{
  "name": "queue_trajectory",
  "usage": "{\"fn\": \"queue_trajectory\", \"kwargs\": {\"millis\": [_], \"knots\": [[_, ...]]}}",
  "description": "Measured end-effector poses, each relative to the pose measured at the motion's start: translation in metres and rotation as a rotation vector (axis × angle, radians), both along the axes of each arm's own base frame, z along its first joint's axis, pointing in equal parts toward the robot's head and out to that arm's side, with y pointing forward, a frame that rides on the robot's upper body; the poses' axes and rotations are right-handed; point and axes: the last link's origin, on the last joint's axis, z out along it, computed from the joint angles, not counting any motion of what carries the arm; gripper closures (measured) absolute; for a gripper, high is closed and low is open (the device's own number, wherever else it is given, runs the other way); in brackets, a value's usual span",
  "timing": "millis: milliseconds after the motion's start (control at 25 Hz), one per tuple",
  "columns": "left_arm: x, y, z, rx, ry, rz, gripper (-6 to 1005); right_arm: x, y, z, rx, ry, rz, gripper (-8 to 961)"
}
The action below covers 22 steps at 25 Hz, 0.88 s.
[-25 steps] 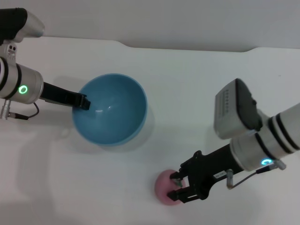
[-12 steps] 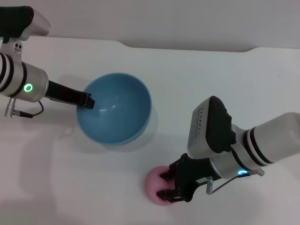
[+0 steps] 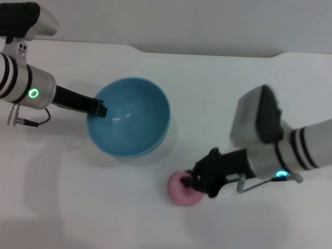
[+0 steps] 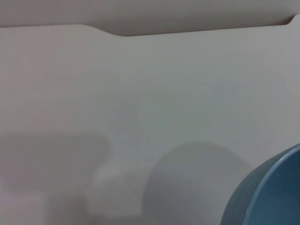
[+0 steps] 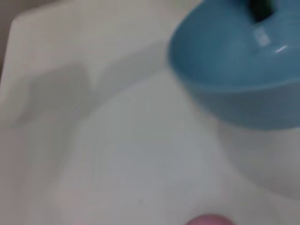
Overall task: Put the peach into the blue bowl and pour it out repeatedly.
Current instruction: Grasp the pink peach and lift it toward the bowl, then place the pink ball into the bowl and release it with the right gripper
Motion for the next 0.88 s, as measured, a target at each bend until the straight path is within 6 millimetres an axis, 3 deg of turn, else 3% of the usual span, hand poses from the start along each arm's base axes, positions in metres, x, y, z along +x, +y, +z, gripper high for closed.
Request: {"fn": "queue_trajectory", "kwargs": {"millis": [160, 320, 600, 640, 880], "knots": [[0.003, 0.002, 0.0, -0.003, 0.0, -0.007, 1000, 0.008, 0.009, 0.023, 0.066, 0.127, -0.108, 836], [0.005, 0.002, -0.003, -0.013, 0.004, -0.013, 1000, 0.028, 0.016, 0.057, 0.172, 0.266, -0.217, 871], [0.026, 0.0, -0.03, -0.098, 0.037, -0.019, 1000, 0.061, 0.013, 0.128, 0.372, 0.525, -0.314, 903], [0.031, -0.001, -0.036, -0.116, 0.048, -0.025, 1000, 0.062, 0.011, 0.143, 0.39, 0.582, -0.308, 904], [0.067, -0.007, -0.076, -0.222, 0.103, -0.106, 1000, 0.045, 0.0, 0.158, 0.317, 0.638, -0.179, 900]]}}
